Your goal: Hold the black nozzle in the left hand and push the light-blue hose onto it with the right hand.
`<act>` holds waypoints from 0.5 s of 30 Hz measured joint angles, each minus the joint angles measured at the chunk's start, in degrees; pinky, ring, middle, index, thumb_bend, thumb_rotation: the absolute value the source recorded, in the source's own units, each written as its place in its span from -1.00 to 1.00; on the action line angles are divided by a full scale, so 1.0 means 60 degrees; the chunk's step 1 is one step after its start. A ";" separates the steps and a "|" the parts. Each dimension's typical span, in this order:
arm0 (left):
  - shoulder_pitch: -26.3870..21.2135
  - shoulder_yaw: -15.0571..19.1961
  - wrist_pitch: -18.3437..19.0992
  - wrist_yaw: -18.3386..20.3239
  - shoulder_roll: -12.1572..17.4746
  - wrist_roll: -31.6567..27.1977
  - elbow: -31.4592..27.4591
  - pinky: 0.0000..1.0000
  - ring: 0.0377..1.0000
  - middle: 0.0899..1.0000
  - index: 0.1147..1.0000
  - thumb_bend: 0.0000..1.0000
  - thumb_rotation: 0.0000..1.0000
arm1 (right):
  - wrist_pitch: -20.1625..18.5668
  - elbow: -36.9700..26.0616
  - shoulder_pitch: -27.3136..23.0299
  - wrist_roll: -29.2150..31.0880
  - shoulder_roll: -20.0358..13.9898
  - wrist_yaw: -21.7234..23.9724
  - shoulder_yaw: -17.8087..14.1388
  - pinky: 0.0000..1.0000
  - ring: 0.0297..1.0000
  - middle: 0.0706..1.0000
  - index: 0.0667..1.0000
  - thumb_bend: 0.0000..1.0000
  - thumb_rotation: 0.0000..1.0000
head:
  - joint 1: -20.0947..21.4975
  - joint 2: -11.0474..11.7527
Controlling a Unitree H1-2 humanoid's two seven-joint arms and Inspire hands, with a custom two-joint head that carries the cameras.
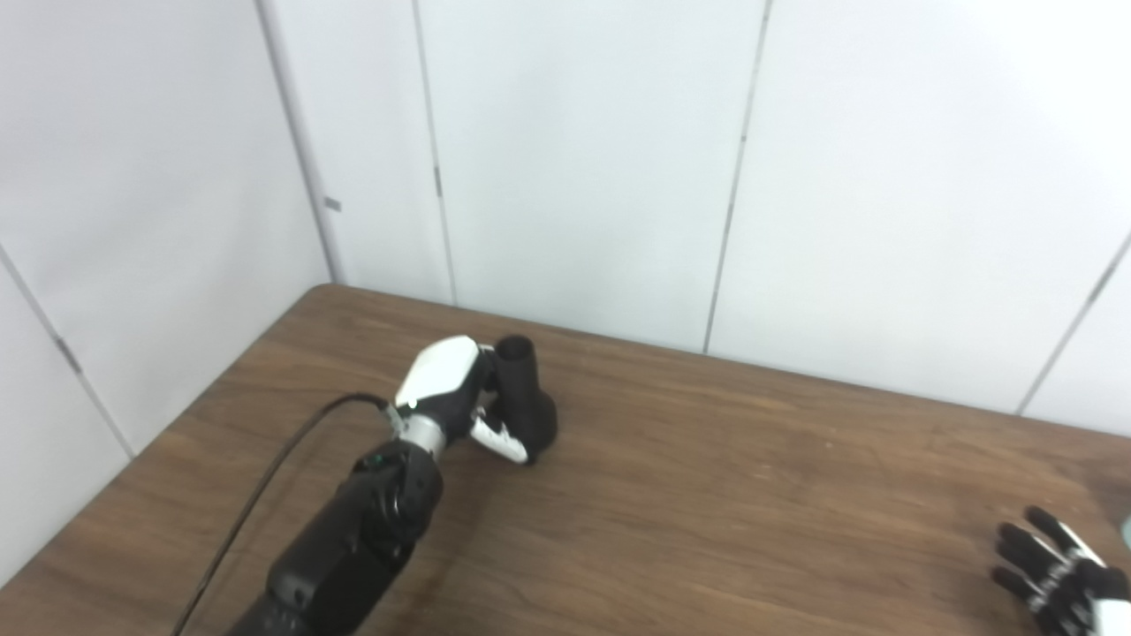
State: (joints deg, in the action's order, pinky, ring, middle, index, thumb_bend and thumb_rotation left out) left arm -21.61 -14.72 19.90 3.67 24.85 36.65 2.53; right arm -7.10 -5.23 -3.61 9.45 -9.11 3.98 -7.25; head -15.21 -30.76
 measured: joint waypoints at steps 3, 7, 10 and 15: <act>0.0023 -0.0227 -0.0030 0.0213 -0.0265 0.0113 -0.0236 0.97 0.31 -0.04 -0.21 0.04 -1.00 | -0.0226 -0.0308 0.0001 0.0000 0.0000 -0.0017 -0.0003 0.61 0.69 0.61 0.72 0.27 0.89 | 0.0059 -0.0015; 0.0087 -0.0364 -0.0046 0.0462 -0.0369 0.0238 -0.0486 0.94 0.31 -0.04 -0.21 0.04 -1.00 | -0.0336 -0.0384 0.0015 -0.0034 0.0000 -0.0105 -0.0020 0.62 0.70 0.60 0.73 0.26 0.90 | 0.0278 -0.0146; 0.0184 -0.0557 -0.0101 0.0551 -0.0541 0.0294 -0.0643 0.95 0.30 -0.05 -0.21 0.04 -1.00 | -0.0436 -0.0556 0.0058 -0.0156 0.0017 -0.0225 -0.0008 0.63 0.70 0.59 0.75 0.25 0.91 | 0.0541 -0.0292; 0.0299 -0.0885 -0.0250 0.0569 -0.0990 0.0309 -0.0759 0.96 0.29 -0.05 -0.21 0.04 -1.00 | -0.0797 -0.1079 0.0049 -0.0427 0.0252 -0.0414 0.0156 0.66 0.72 0.61 0.77 0.17 0.97 | 0.1039 -0.0542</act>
State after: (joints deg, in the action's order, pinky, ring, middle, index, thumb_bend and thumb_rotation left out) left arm -19.82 -20.03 18.41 7.08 18.91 38.51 -2.02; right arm -11.88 -11.70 -3.32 6.88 -7.60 1.50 -6.31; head -8.97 -34.01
